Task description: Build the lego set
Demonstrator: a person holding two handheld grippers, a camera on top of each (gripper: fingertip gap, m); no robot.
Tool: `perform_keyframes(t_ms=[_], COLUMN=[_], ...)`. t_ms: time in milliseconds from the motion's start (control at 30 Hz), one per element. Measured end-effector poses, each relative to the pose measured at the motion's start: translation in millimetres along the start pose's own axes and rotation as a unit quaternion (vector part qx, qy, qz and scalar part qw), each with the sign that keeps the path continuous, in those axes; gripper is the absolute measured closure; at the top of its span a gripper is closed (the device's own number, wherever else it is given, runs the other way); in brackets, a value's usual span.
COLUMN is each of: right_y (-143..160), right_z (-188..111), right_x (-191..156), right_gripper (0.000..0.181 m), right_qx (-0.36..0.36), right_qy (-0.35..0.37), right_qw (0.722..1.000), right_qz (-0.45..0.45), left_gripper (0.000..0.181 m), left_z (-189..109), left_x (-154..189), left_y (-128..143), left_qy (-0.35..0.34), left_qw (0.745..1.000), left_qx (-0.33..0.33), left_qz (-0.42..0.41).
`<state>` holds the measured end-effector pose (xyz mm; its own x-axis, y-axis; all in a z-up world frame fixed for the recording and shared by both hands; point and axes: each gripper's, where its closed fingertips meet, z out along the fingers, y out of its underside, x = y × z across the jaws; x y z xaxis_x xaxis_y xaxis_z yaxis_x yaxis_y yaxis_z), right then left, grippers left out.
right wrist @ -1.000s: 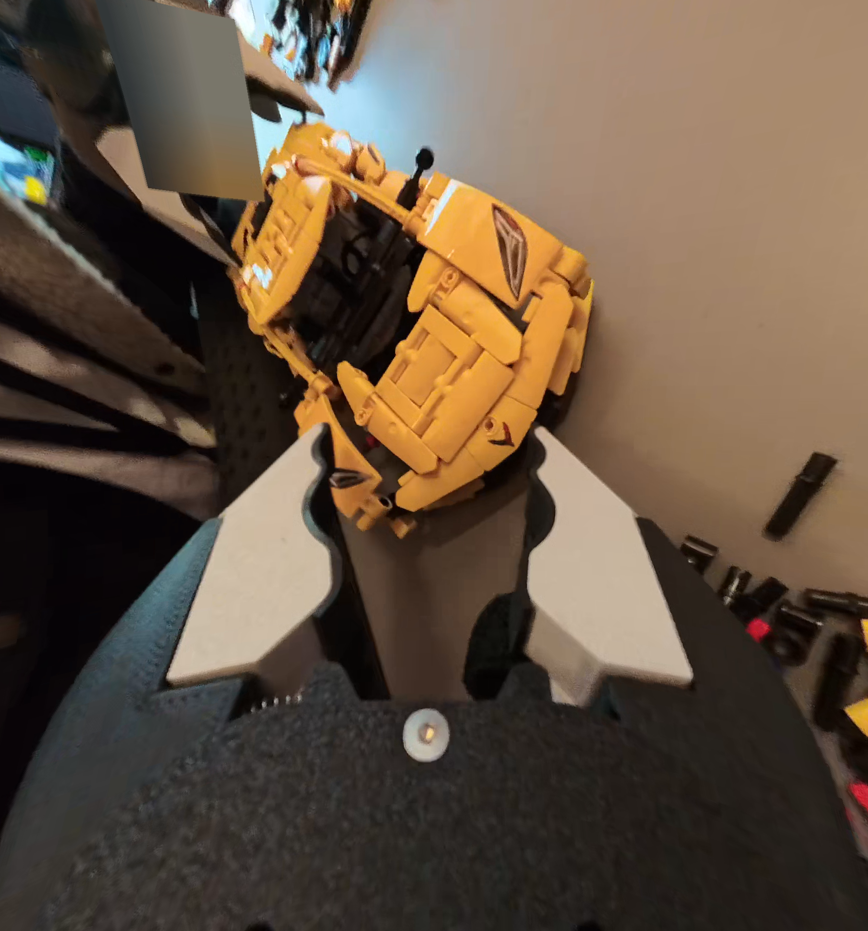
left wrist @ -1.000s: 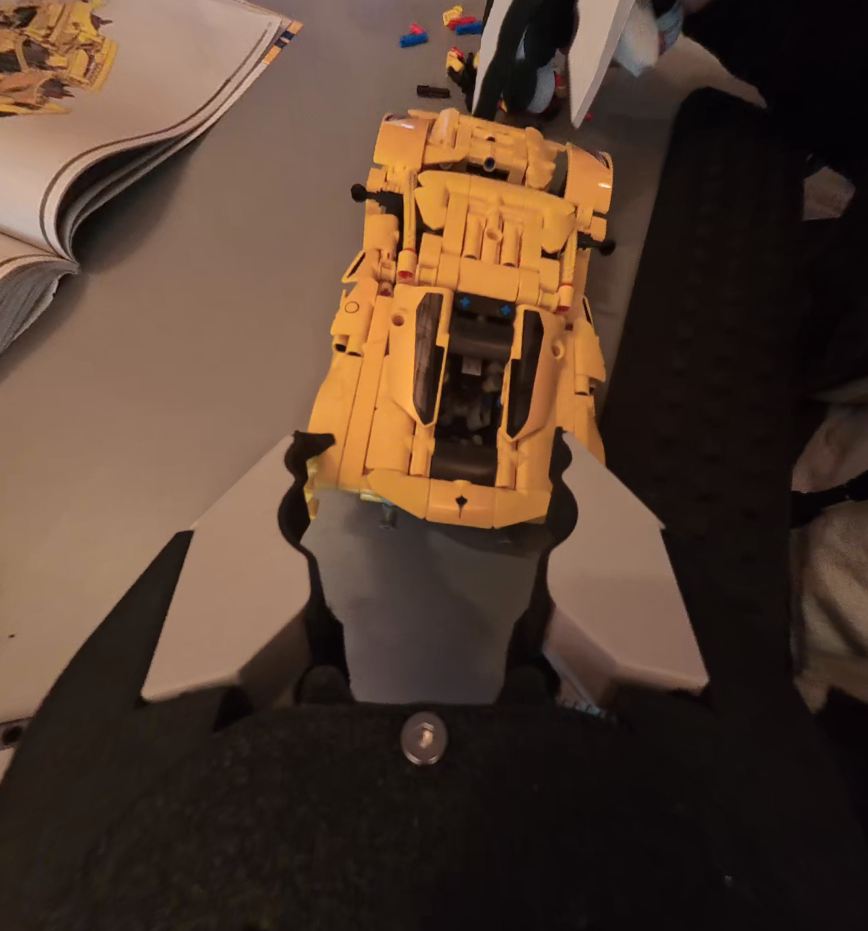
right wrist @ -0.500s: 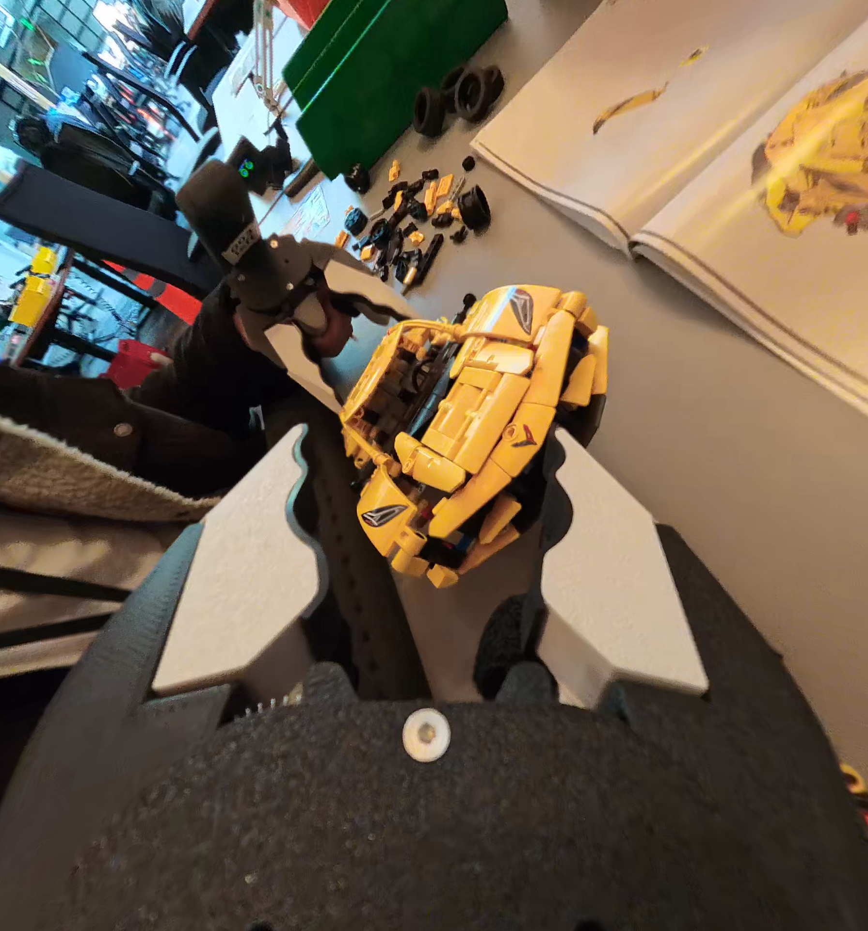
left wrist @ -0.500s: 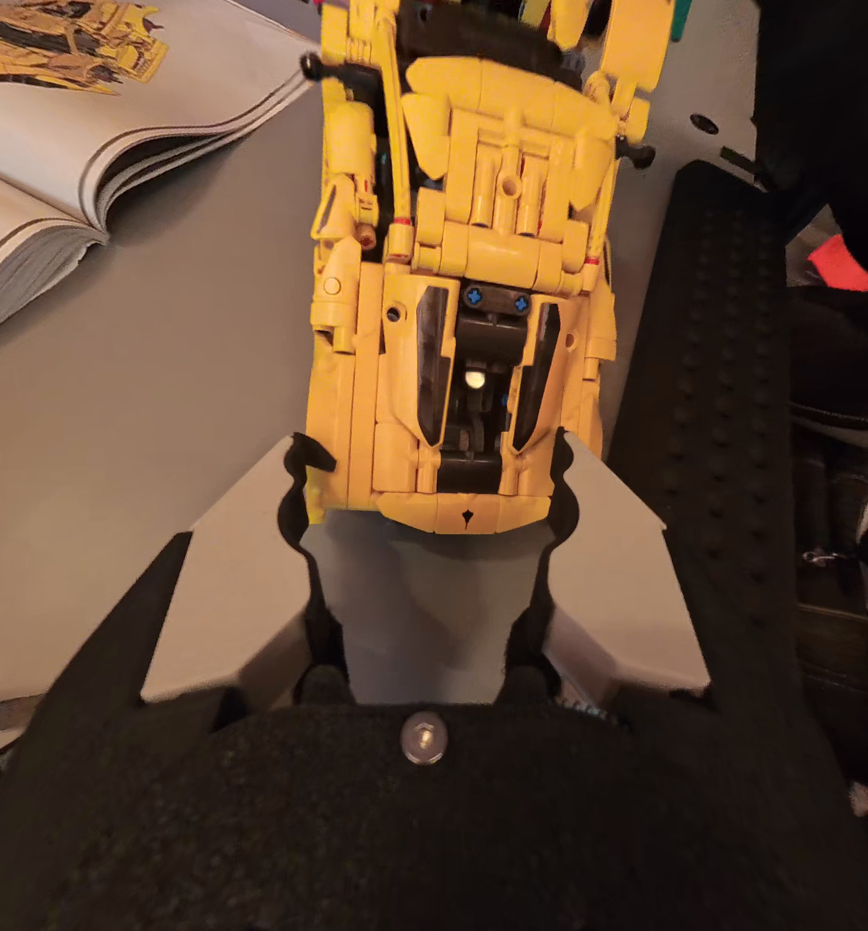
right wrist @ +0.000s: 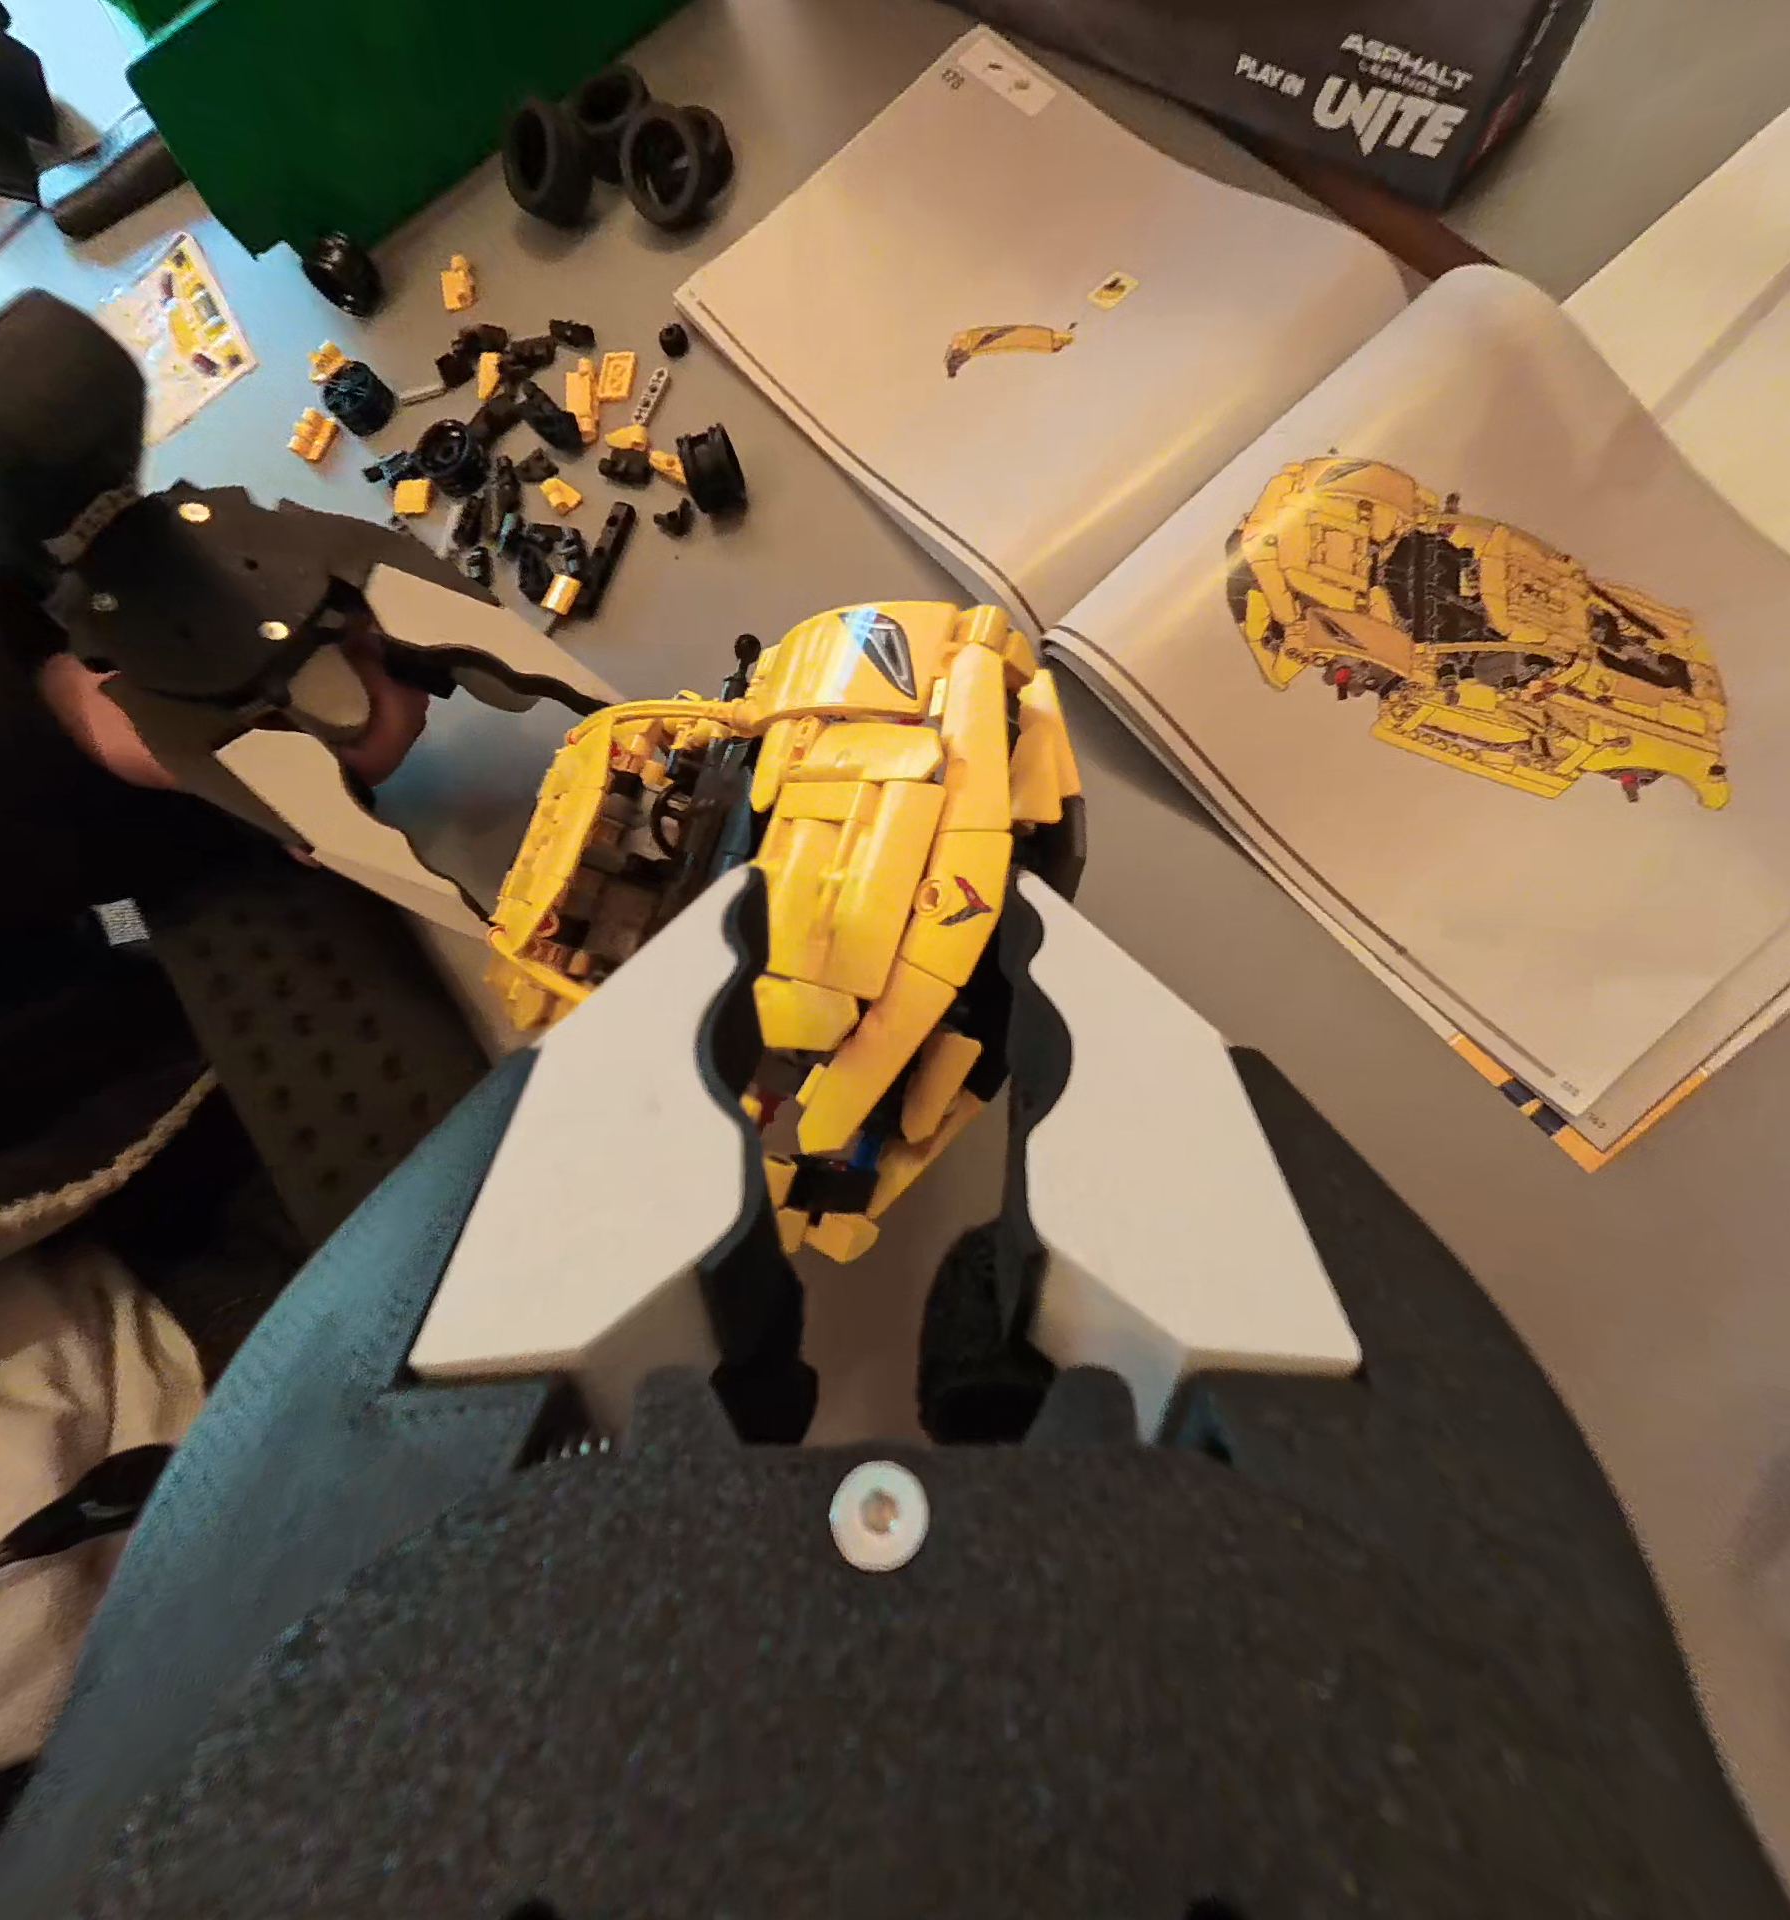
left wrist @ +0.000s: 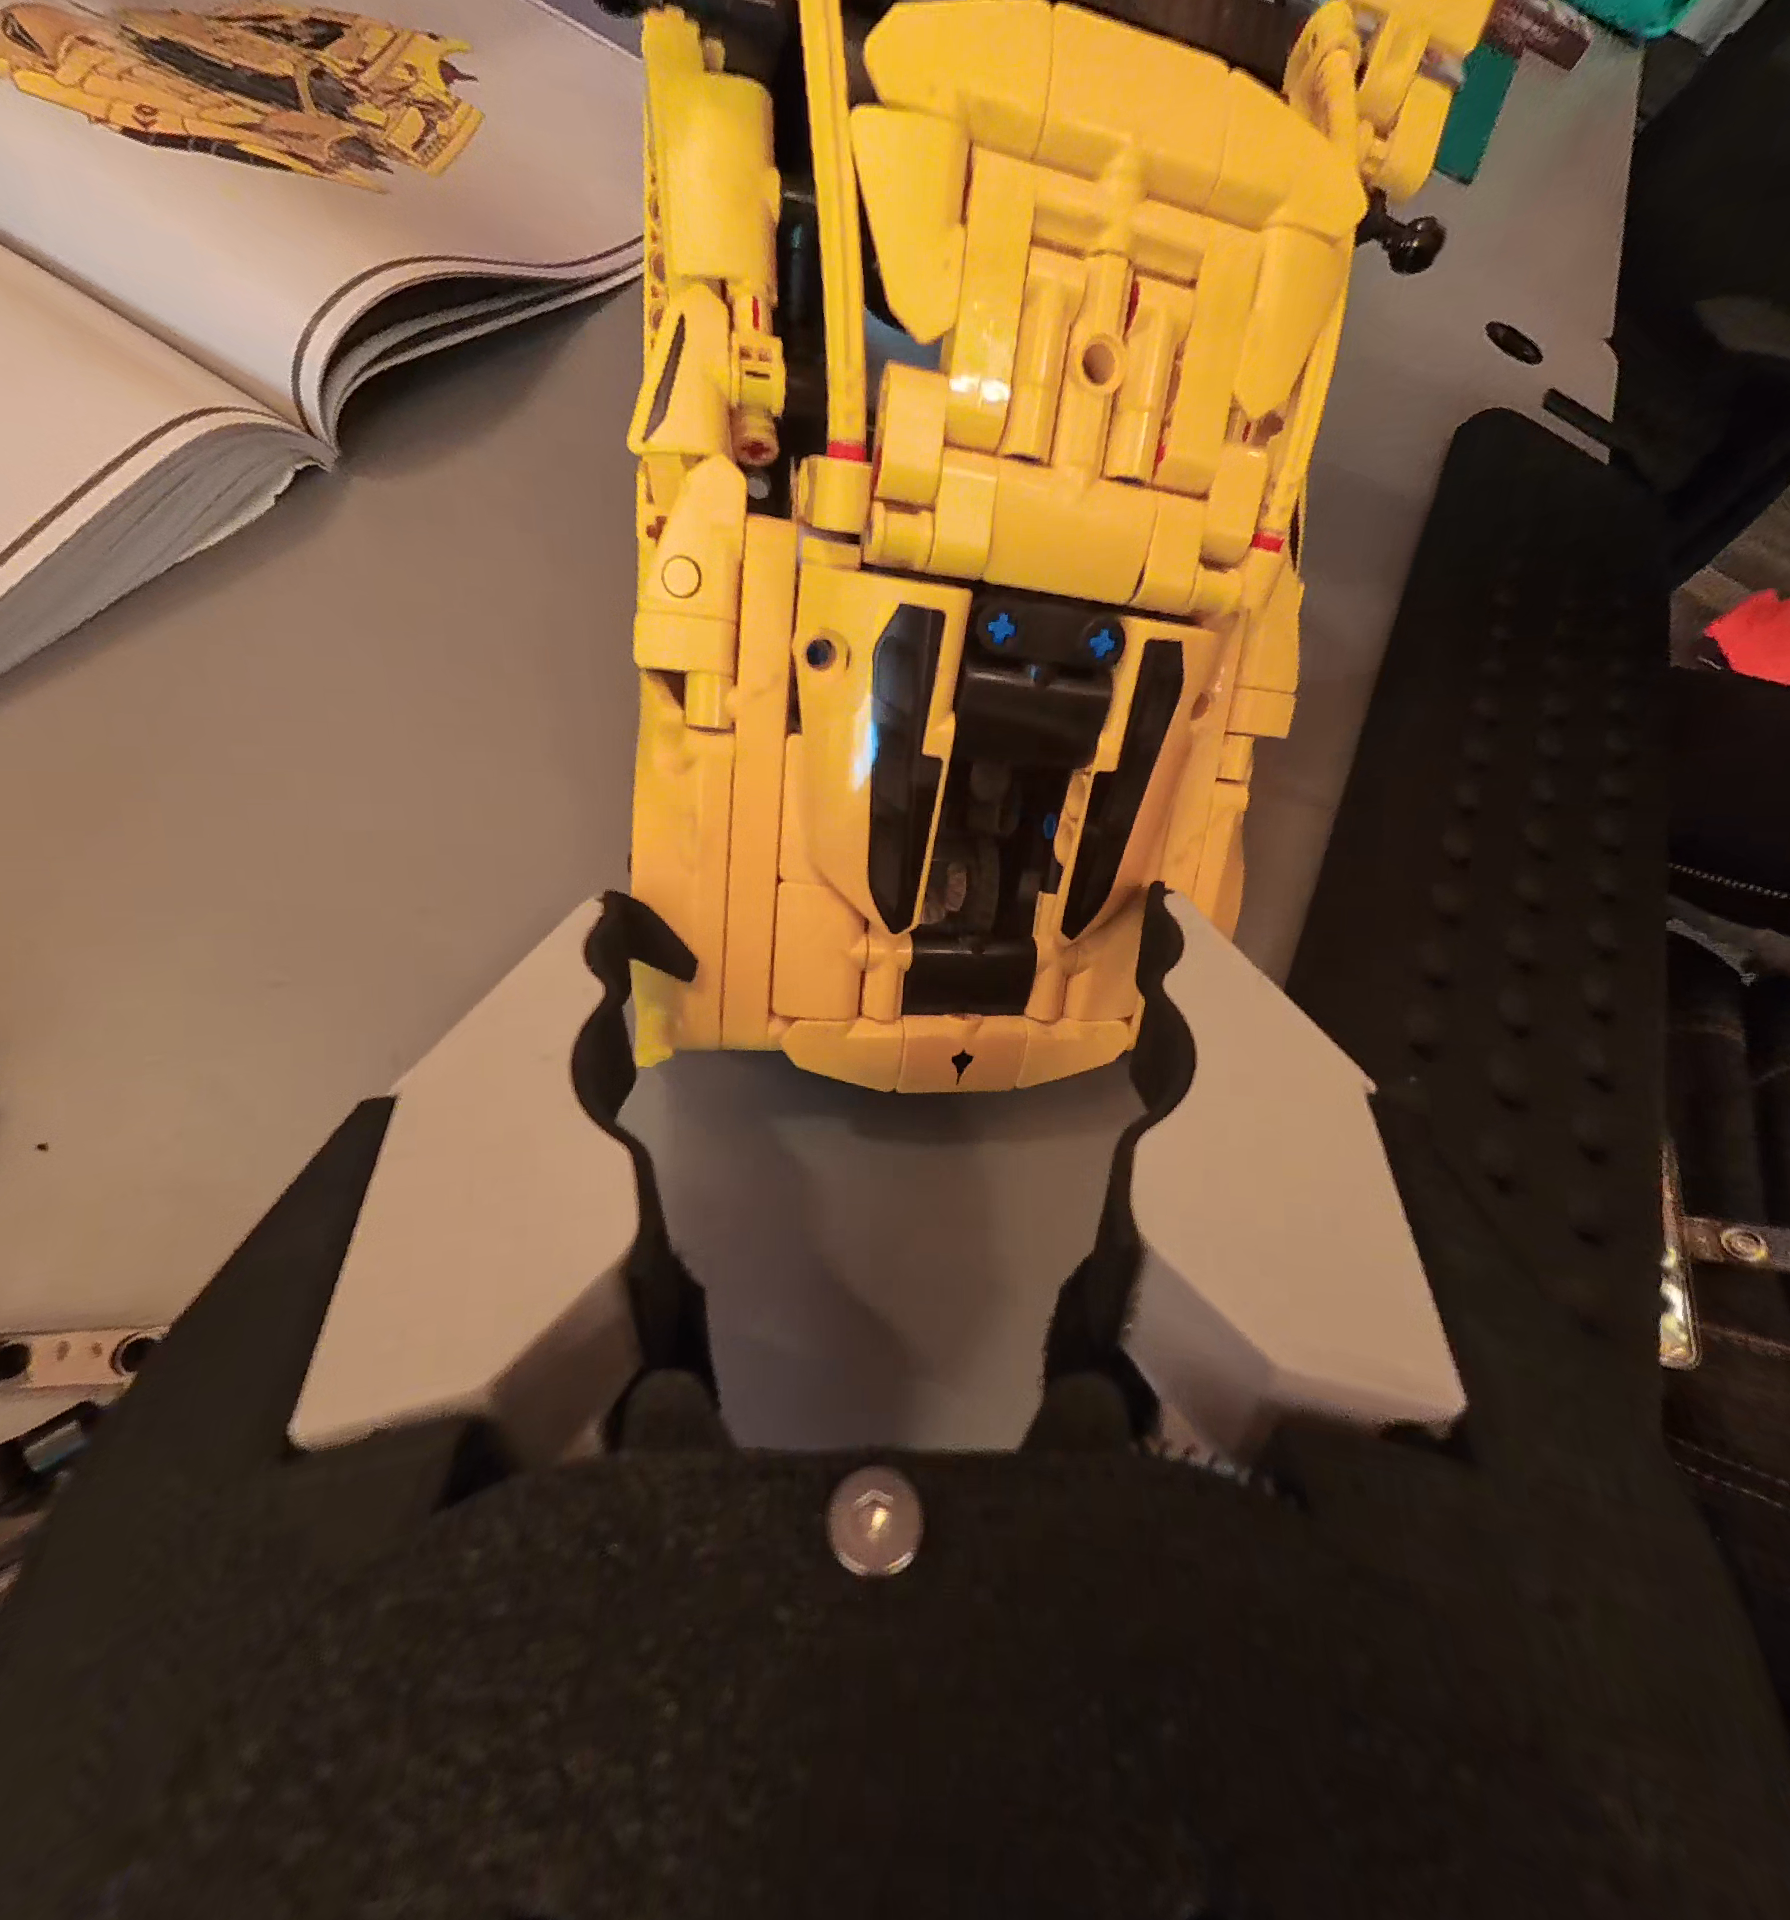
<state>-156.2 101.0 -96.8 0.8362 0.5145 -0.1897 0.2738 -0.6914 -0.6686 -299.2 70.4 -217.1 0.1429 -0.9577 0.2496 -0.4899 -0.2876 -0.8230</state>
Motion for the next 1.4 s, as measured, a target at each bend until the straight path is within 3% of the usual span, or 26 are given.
perform_keyframes(t_ms=[167,467,600,933,1033,1100,1200,1267,1367,1400], right_y=[18.7,77.0,85.6,86.2,86.5,88.0,89.3,94.8,103.2,103.5], right_z=[13.2,58.2,72.0,91.8,91.4,87.4,71.1,63.4,68.6,71.9], right_x=[28.8,61.5,65.9,68.5,67.6,70.8,78.9,83.4,79.5,76.7], right_gripper=[0.146,0.148,0.149,0.146,0.145,0.136,0.130,0.127,0.114,0.122], right_qx=[-0.013,-0.017,-0.011,-0.036,-0.031,-0.030,-0.008,-0.011,-0.052,-0.062], right_qy=[0.007,-0.177,-0.228,-0.257,-0.269,-0.265,-0.234,-0.211,-0.228,-0.240], right_qw=[1.000,0.967,0.950,0.946,0.944,0.944,0.954,0.957,0.944,0.940], right_qz=[0.026,0.182,0.211,0.193,0.189,0.192,0.190,0.197,0.231,0.236], left_gripper=[0.084,0.083,0.083,0.084,0.084,0.084,0.084,0.085,0.085,0.085], left_z=[3.3,7.7,9.3,7.1,3.4,-3.4,-17.4,-20.6,-4.2,5.1], left_x=[0.4,5.8,12.2,22.6,28.7,33.2,37.0,22.6,-14.1,-20.2], left_y=[-2.1,0.1,1.8,3.2,2.4,-3.5,-28.4,-45.9,-56.6,-60.8], left_qy=[-0.019,-0.049,-0.073,-0.110,-0.089,-0.057,0.017,0.052,0.069,0.087], left_qw=[1.000,0.998,0.994,0.987,0.988,0.991,0.992,0.989,0.984,0.980], left_qx=[0.003,-0.044,-0.069,-0.098,-0.101,-0.095,-0.058,-0.037,-0.056,-0.062], left_qz=[0.000,-0.014,-0.045,-0.070,-0.072,-0.078,-0.107,-0.134,-0.157,-0.167])
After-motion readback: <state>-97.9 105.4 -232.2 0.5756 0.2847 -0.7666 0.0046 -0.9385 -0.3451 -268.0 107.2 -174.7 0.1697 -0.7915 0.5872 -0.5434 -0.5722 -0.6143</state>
